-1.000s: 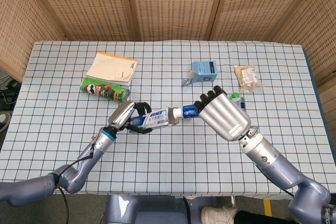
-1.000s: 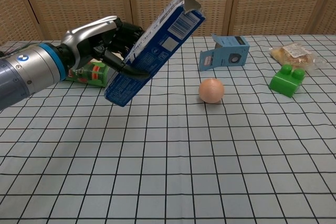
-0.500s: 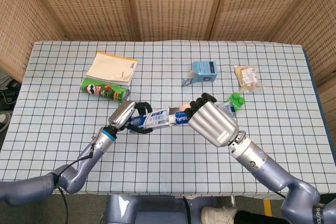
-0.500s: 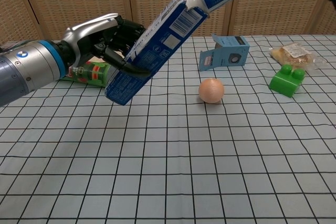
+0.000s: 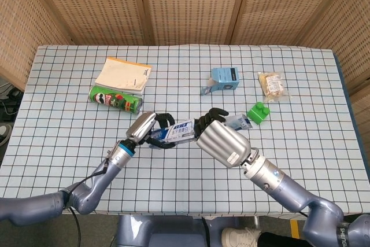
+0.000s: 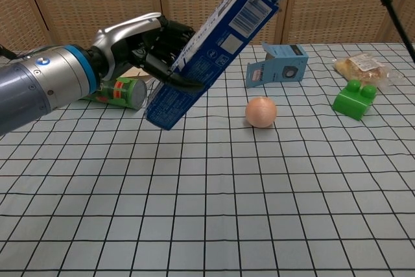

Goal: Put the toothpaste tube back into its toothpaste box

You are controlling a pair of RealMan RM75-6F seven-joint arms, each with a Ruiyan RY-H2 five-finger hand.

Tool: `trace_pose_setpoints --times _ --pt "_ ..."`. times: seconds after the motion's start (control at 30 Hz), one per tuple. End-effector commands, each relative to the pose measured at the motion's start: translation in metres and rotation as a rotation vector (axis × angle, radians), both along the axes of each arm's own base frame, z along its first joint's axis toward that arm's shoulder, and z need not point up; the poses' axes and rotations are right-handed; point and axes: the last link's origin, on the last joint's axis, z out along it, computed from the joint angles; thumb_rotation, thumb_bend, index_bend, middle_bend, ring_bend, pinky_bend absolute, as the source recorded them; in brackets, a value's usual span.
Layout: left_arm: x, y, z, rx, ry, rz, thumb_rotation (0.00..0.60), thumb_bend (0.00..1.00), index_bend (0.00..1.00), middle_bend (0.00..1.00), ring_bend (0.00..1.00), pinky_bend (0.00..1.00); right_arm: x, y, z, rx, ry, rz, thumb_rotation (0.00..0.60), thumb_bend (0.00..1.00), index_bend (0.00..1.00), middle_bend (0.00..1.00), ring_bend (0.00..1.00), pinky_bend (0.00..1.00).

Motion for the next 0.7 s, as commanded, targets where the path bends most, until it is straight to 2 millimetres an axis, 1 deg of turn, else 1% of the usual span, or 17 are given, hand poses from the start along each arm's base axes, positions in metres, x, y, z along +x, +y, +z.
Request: trace_pose_setpoints --times 0.03,0.1,0.13,0.17,0.2,0.27,0.3,0.4,0.5,0.6,0.7 --pt "0.002 -0.003 -0.003 -0.020 -0.025 0.014 0.600 0.12 0.65 0.53 0.52 0.49 0.007 0.006 -0.005 -0.018 0.030 0.058 0.600 0.46 0.54 0.55 0.59 0.64" --pt "0.003 -0.003 -0.005 -0.022 -0.036 0.022 0.600 0.12 0.66 0.54 0.52 0.49 0.009 0.008 -0.005 -0.036 0.040 0.086 0.600 0.21 0.36 0.39 0.47 0.62" --pt "0.004 -0.003 -0.005 -0.024 -0.043 0.026 0.600 0.12 0.67 0.55 0.52 0.50 0.011 0.009 -0.005 -0.046 0.041 0.101 0.600 0.14 0.31 0.34 0.42 0.58" --pt "0.004 -0.004 -0.007 -0.032 -0.055 0.034 0.600 0.13 0.67 0.55 0.52 0.50 0.013 0.011 -0.005 -0.063 0.042 0.128 0.600 0.06 0.23 0.27 0.35 0.50" --pt "0.005 -0.005 -0.008 -0.042 -0.070 0.044 0.600 0.13 0.68 0.55 0.52 0.50 0.015 0.012 -0.005 -0.078 0.039 0.151 0.600 0.02 0.16 0.20 0.28 0.41" --pt "0.006 -0.006 -0.010 -0.060 -0.097 0.059 0.600 0.15 0.68 0.55 0.52 0.50 0.016 0.014 -0.005 -0.097 0.029 0.175 0.600 0.00 0.06 0.10 0.18 0.26" --pt "0.007 -0.007 -0.012 -0.070 -0.110 0.066 0.600 0.16 0.70 0.56 0.53 0.50 0.016 0.015 -0.004 -0.103 0.023 0.182 0.600 0.00 0.02 0.06 0.12 0.20" --pt "0.010 -0.009 -0.016 -0.106 -0.175 0.093 0.600 0.18 0.72 0.56 0.53 0.50 0.019 0.016 -0.003 -0.132 0.000 0.217 0.600 0.00 0.00 0.02 0.05 0.10" --pt "0.013 -0.013 -0.022 -0.158 -0.244 0.123 0.600 0.18 0.73 0.56 0.53 0.50 0.020 0.015 0.000 -0.166 -0.023 0.245 0.600 0.00 0.00 0.02 0.03 0.06" --pt "0.014 -0.013 -0.024 -0.183 -0.282 0.137 0.600 0.18 0.74 0.57 0.53 0.50 0.020 0.012 0.005 -0.191 -0.042 0.253 0.600 0.00 0.00 0.02 0.03 0.04" --pt "0.014 -0.015 -0.026 -0.197 -0.325 0.142 0.600 0.19 0.74 0.57 0.53 0.50 0.017 0.007 0.015 -0.231 -0.075 0.246 0.600 0.00 0.00 0.02 0.03 0.02"
